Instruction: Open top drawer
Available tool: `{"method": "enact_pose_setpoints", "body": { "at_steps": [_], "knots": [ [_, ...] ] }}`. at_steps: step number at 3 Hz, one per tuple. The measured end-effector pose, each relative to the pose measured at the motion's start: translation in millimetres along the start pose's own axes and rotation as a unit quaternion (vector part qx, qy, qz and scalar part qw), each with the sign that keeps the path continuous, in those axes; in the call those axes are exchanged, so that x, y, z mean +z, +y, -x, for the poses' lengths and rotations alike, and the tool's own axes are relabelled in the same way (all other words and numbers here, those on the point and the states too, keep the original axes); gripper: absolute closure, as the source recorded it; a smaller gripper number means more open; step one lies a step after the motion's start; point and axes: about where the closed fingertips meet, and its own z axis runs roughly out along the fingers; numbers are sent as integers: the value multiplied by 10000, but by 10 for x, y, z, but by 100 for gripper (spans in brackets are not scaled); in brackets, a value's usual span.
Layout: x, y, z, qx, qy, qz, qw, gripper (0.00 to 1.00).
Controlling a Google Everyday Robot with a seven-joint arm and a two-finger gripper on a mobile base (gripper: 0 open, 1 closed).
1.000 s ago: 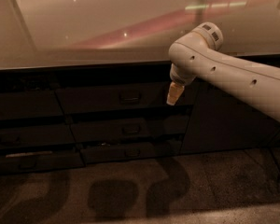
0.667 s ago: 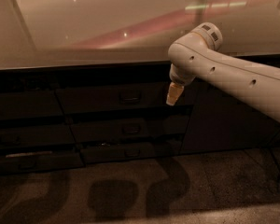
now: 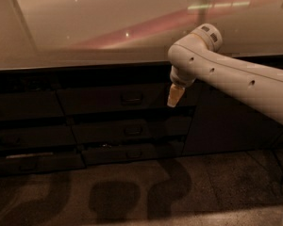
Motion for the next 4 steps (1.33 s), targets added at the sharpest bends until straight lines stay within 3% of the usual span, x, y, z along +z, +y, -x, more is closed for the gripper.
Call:
{"method": "enact_pose_setpoints", "body": {
  "at_steps": [1, 2, 4],
  "knots": [
    [463, 27, -141, 110, 242, 134, 9996, 0],
    [506, 29, -159, 125, 290, 192, 9993, 0],
    [1111, 161, -413, 203, 902, 943, 9912, 0]
  ]
}}
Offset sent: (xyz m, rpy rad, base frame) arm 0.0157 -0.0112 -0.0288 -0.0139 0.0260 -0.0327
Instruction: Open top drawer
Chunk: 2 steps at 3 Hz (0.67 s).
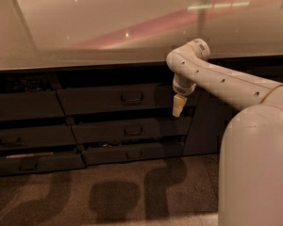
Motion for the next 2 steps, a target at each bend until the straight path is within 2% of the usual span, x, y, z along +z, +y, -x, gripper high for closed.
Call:
{"method": "enact_pose_setpoints", "body": {
  "at_steps": [1, 2],
  "knots": [
    [0, 0, 0, 0, 0, 0, 10000, 0],
    [-7, 11, 6, -144, -316, 173, 9992, 0]
  ]
}}
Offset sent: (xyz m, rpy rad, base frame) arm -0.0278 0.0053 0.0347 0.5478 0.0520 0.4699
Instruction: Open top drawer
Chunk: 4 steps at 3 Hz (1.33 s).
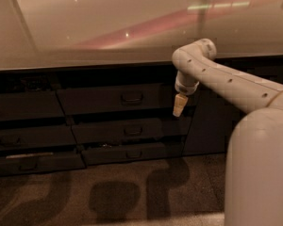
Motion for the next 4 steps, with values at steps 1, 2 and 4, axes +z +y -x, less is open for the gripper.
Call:
{"method": "enact_pose_setpoints", "body": {
  "at_steps": [1, 2, 4],
  "knots": [
    [-65, -3, -42, 74, -1024, 472, 9936, 0],
    [-186, -5, 66, -74, -1432, 571, 9880, 0],
    [31, 64, 3, 17, -1247, 791, 9890, 0]
  ]
}}
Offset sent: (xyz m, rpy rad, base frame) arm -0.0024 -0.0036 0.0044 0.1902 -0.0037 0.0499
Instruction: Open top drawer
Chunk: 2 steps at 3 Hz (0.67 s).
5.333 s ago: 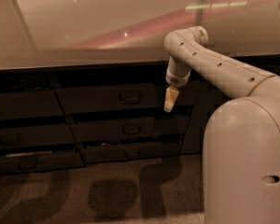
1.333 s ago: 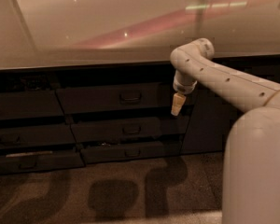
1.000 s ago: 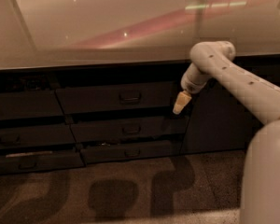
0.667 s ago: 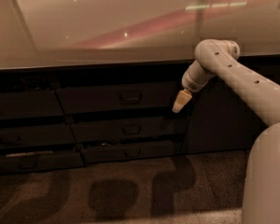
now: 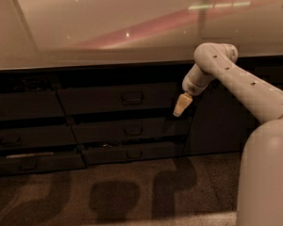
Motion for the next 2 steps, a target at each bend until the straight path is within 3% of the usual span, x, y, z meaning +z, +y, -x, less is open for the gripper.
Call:
{"method": "enact_pose_setpoints", "body": {
  "at_steps": [1, 2],
  "knots": [
    [0, 0, 0, 0, 0, 0, 10000, 0],
    [0, 0, 0, 0, 0, 0, 10000, 18]
  ]
}}
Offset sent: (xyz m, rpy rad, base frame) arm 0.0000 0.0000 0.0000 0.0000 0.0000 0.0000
